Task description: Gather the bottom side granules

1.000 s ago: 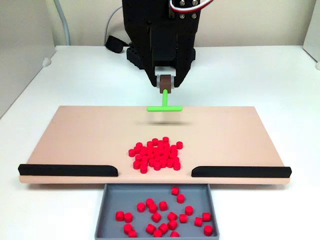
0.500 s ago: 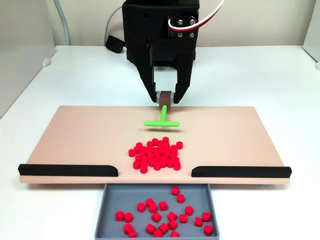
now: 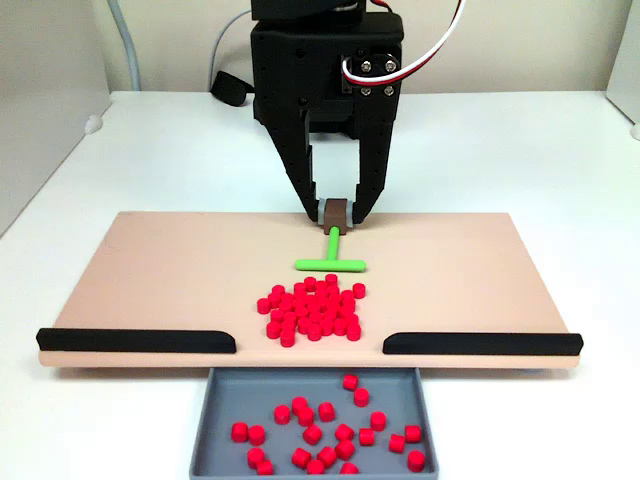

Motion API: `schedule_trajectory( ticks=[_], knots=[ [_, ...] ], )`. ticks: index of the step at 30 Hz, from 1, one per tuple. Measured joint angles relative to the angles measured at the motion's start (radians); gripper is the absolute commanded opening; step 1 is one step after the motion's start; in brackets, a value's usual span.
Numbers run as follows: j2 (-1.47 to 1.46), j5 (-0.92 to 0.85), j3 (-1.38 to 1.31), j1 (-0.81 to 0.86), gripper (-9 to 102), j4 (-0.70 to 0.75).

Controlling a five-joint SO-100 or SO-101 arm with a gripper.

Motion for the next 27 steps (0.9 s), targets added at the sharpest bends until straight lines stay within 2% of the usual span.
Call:
schedule_trajectory(
  ticks=[14,27],
  knots=[
    [-0.044,-0.075,-0.031,0.0,0,0.0],
    [-0.132,-0.075,-0.129,0.017,0,0.0]
  ],
)
